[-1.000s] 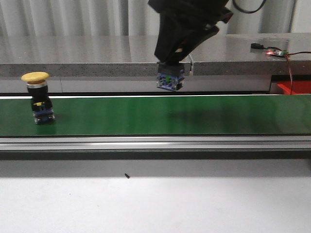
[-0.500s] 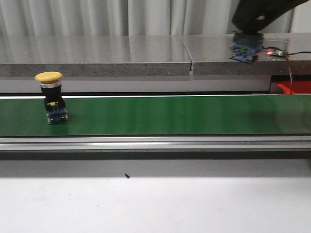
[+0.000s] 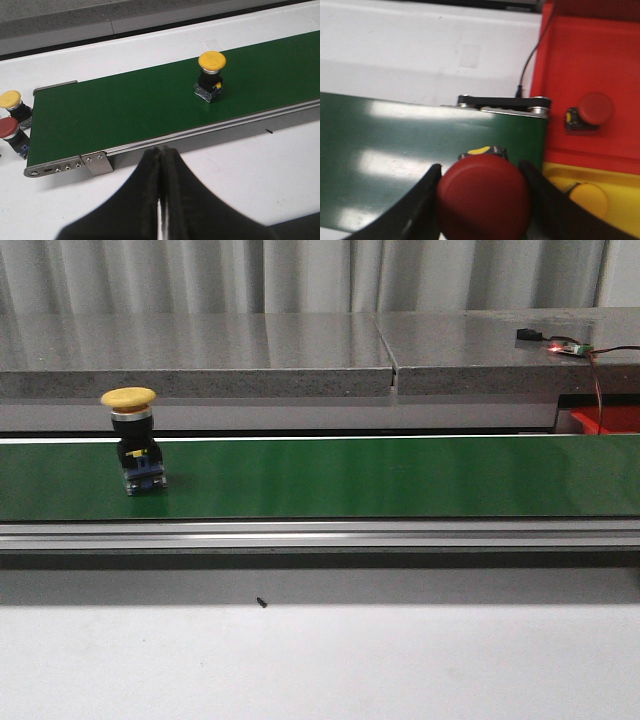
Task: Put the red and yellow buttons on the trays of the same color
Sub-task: 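Carry the red button into the red tray and open the right gripper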
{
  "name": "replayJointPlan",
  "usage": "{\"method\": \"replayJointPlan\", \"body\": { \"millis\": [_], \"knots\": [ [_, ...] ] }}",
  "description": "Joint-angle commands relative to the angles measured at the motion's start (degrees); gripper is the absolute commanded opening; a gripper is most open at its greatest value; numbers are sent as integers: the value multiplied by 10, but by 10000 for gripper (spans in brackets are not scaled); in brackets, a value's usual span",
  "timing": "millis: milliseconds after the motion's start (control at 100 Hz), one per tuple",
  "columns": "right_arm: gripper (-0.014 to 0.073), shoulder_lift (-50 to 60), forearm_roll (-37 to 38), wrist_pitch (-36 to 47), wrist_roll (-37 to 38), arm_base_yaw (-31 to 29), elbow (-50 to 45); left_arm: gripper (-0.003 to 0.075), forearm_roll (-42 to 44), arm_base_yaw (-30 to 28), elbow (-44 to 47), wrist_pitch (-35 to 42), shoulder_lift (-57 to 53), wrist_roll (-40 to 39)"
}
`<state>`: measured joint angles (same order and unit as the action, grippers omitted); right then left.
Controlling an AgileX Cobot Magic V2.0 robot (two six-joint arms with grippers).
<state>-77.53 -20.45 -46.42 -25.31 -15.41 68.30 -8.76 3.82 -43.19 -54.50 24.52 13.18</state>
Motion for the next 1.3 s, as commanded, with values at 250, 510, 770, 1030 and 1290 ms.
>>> {"method": "replayJointPlan", "body": {
  "millis": [250, 510, 770, 1030, 1290],
  "knots": [
    [109, -17, -14, 81, 61, -124, 16, -19, -10, 4, -14, 40, 4, -5],
    [109, -89, -14, 131, 73, -145, 35, -19, -10, 4, -14, 40, 4, -5],
    [109, -165, -14, 145, 73, -145, 88, -19, -10, 4, -14, 40, 4, -5],
    [109, -246, -14, 148, 73, -145, 150, -19, -10, 4, -14, 40, 4, -5],
    [109, -308, -15, 167, 73, -145, 182, -19, -10, 4, -14, 40, 4, -5]
  ]
}}
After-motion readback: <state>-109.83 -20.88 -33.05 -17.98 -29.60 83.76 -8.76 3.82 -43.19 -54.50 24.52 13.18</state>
